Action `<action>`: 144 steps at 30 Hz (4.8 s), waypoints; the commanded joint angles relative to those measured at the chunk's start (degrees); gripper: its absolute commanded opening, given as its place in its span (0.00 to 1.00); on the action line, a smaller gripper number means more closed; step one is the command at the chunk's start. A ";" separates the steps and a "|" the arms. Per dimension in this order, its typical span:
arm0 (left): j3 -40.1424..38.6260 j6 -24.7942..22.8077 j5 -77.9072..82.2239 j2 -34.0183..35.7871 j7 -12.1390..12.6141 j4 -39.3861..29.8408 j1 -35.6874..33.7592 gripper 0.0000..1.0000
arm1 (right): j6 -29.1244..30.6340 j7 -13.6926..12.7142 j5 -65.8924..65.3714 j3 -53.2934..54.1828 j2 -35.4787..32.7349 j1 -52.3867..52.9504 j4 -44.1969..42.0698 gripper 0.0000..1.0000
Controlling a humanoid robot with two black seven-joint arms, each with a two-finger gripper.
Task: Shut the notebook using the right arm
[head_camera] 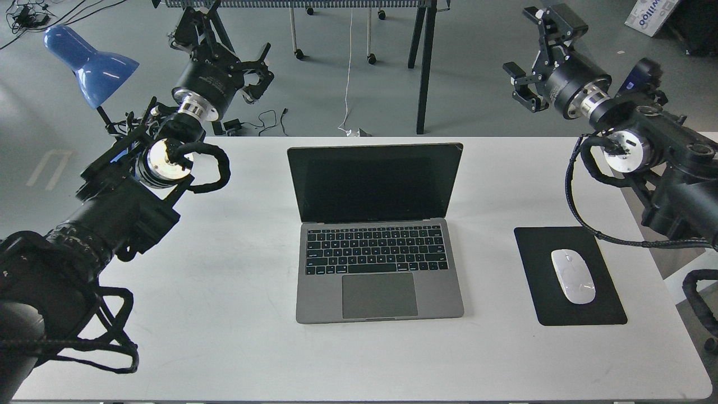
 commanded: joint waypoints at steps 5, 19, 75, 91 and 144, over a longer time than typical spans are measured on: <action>0.00 0.00 0.09 -0.01 0.04 0.00 0.00 1.00 | 0.07 0.43 0.00 -5.50 6.35 1.64 -3.63 1.00; 0.00 0.00 0.09 -0.01 0.04 0.00 0.00 1.00 | 0.07 0.51 0.09 -8.05 10.23 0.94 -3.63 1.00; 0.00 0.00 0.09 -0.01 0.04 0.00 0.09 1.00 | -1.87 0.43 -5.35 -16.13 -4.80 -12.06 30.55 1.00; 0.00 0.00 0.09 -0.01 0.04 0.00 0.00 1.00 | -2.57 0.43 -11.95 -16.22 -4.19 -17.52 31.09 1.00; 0.00 0.00 0.09 -0.10 0.04 0.00 0.00 1.00 | -4.77 0.43 -12.13 23.39 -9.03 -20.51 24.86 1.00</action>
